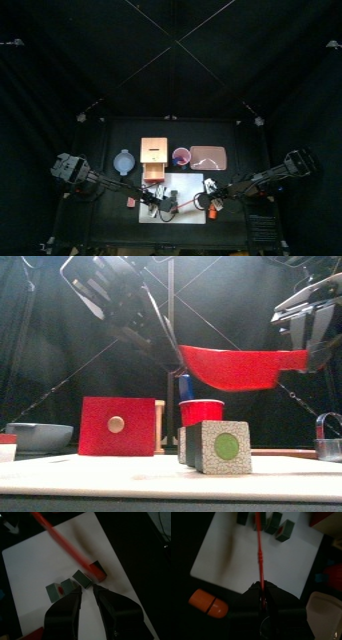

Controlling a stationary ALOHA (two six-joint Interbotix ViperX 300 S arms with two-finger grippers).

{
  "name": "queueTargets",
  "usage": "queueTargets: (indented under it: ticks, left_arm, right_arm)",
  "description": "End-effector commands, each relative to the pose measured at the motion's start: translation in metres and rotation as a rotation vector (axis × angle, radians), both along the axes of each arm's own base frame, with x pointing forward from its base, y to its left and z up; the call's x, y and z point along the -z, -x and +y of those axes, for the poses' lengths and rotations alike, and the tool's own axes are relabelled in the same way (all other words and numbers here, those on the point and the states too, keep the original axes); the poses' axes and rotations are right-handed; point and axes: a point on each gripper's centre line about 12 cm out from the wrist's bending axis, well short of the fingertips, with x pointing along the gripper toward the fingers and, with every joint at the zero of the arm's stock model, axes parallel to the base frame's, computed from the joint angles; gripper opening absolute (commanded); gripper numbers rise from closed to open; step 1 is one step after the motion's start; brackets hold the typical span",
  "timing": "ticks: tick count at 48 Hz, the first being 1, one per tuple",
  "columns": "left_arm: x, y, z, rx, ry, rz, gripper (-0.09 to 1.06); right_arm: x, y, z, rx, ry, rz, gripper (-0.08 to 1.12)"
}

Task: Place sushi on board then cut the sushi with the knife then place the pieces on the plate
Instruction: Cut the sushi into 4 pieces

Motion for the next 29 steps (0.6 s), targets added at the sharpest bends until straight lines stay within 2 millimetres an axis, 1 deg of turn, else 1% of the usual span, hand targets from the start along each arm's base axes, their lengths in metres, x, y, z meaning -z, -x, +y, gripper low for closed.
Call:
queueTargets:
  ticks: [1,8,16,19,23,29]
  left_arm:
    - [-0.02,-0.012,0.005,-0.012,0.025,-0.088,0.75]
    - [-0.027,-0.015,0.011,-0.019,0.034,-0.134,0.76]
    - [-0.027,-0.016,0.013,-0.012,0.021,-0.141,0.76]
    - [-0.027,-0.016,0.015,-0.017,0.021,-0.14,0.76]
    - [-0.026,-0.016,0.018,-0.023,0.02,-0.138,0.76]
    - [-0.024,-0.015,0.021,-0.03,0.019,-0.134,0.76]
  right_arm:
    - [-0.01,0.011,-0.003,0.031,-0.039,-0.001,0.4]
    - [-0.006,0.03,-0.01,0.124,-0.107,0.076,0.4]
    - [-0.018,0.05,-0.019,0.319,-0.262,0.102,0.4]
    - [-0.024,0.058,-0.023,0.416,-0.337,0.107,0.41]
    - [-0.027,0.063,-0.024,0.541,-0.435,0.115,0.41]
    - [-0.021,0.065,-0.025,0.773,-0.568,0.155,0.42]
